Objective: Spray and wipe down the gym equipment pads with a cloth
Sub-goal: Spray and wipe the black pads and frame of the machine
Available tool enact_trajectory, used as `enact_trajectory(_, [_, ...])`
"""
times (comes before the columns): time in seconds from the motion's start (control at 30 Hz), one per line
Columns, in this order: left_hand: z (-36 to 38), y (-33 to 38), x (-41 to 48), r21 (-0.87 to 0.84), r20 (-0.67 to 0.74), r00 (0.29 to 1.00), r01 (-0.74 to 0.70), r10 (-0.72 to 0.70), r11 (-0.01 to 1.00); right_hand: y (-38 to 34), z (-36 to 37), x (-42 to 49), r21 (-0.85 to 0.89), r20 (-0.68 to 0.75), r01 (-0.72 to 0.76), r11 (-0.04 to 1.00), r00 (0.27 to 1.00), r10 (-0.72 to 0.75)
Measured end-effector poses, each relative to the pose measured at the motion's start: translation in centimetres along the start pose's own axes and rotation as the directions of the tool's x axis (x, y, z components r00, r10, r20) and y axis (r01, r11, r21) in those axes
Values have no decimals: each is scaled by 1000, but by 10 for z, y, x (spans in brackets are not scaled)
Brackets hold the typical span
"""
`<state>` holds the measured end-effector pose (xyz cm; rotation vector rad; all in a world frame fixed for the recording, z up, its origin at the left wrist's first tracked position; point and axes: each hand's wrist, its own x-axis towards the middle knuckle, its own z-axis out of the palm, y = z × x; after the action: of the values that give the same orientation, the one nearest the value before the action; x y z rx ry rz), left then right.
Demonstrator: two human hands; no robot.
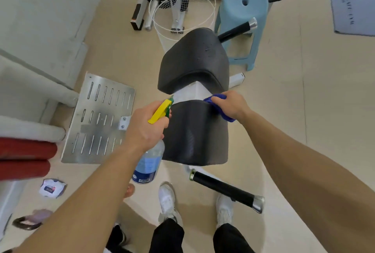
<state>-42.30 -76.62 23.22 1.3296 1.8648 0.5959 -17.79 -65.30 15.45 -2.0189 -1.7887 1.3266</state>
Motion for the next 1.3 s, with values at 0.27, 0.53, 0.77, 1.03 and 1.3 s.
enact_trajectory(0.27, [17, -44, -92, -120, -160, 978, 112, -131, 986, -47, 4, -60, -9, -216, 385, 923, 900, -378])
enact_trajectory(0.53, [52, -116, -163, -272, -150, 943, 250, -298, 929, -60, 63, -119, -188, -218, 523, 832, 803, -554])
enact_trajectory(0.77, [86, -159, -184, -295, -152, 964, 164, -216, 941, -49, 95, -150, -277, -290, 547, 790, 736, -611])
enact_trajectory(1.03, [116, -178, -172, -345, -273, 939, 106, -208, 932, -21, 119, -167, -441, -325, 590, 676, 597, -734])
enact_trajectory(1.3, [123, -207, -179, -385, -358, 898, 109, -257, 916, -38, 192, -136, -789, 72, 579, 206, 420, -905])
